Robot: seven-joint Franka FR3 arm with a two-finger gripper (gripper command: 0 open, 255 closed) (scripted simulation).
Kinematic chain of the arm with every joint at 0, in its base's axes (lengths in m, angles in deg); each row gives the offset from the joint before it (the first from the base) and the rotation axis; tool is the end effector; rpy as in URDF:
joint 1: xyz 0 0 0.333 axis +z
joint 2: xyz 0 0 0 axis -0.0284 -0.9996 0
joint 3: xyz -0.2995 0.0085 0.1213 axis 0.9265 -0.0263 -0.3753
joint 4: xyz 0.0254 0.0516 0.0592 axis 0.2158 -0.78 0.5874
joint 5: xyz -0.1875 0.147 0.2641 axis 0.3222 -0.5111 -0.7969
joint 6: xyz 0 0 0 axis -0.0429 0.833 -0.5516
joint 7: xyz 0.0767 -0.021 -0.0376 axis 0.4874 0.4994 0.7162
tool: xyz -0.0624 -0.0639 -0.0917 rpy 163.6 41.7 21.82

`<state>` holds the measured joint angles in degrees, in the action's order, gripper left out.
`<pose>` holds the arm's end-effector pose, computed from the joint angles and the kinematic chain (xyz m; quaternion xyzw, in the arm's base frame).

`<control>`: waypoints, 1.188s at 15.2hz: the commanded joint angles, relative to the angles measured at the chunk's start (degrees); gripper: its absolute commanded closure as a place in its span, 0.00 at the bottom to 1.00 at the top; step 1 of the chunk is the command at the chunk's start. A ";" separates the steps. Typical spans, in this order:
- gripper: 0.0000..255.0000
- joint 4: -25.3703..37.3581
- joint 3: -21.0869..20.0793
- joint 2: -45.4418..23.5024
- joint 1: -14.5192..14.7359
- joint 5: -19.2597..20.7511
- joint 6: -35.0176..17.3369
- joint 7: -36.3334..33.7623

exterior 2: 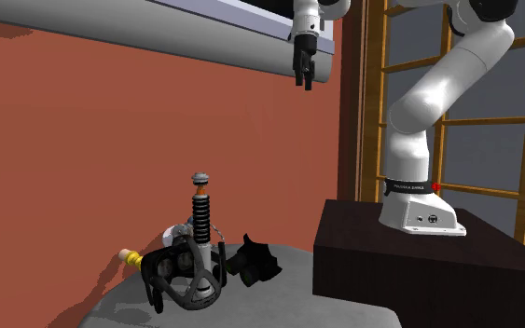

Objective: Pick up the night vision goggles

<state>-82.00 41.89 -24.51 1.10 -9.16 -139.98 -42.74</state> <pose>0.2746 -0.0220 0.5749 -0.9958 0.0912 -0.0090 0.0035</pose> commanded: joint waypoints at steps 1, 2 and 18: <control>0.00 0.00 0.00 0.00 0.00 0.00 0.00 0.00; 0.00 -1.67 -0.67 0.03 0.26 -0.40 -1.63 -0.75; 0.00 -19.05 -12.67 -12.27 5.60 -6.76 -31.54 -12.96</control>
<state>-100.02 30.24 -35.38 6.22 -15.45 -168.94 -54.63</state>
